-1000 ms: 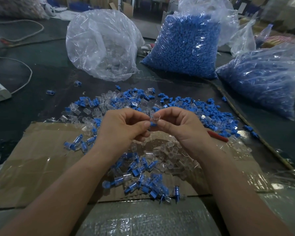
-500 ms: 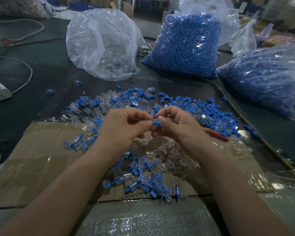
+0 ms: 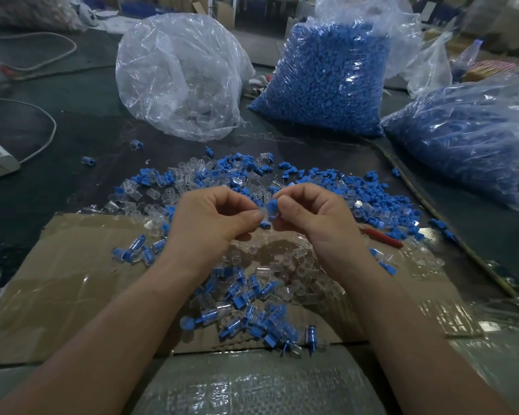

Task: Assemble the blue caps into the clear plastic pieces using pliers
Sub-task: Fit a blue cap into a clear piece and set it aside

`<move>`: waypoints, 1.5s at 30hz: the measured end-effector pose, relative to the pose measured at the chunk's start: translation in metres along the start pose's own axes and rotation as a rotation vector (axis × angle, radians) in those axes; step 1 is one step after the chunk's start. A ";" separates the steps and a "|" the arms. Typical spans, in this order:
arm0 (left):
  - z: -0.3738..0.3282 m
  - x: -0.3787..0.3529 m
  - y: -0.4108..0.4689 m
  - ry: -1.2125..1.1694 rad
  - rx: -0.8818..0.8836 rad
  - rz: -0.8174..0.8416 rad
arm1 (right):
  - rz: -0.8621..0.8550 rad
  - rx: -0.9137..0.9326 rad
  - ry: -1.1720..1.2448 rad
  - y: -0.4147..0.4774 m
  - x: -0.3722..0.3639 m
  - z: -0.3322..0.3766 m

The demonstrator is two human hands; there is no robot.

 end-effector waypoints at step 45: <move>-0.002 -0.002 -0.002 -0.035 0.019 0.079 | 0.152 0.033 -0.056 -0.003 -0.010 0.005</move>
Point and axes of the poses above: each hand's wrist, its own y-axis towards the middle knuckle, its own x-axis out of the back of the hand, z = x × y, the point moved 3 cm from there along y, towards the middle knuckle, and after that the axes turned 9 degrees about x, right-handed, at the moved point
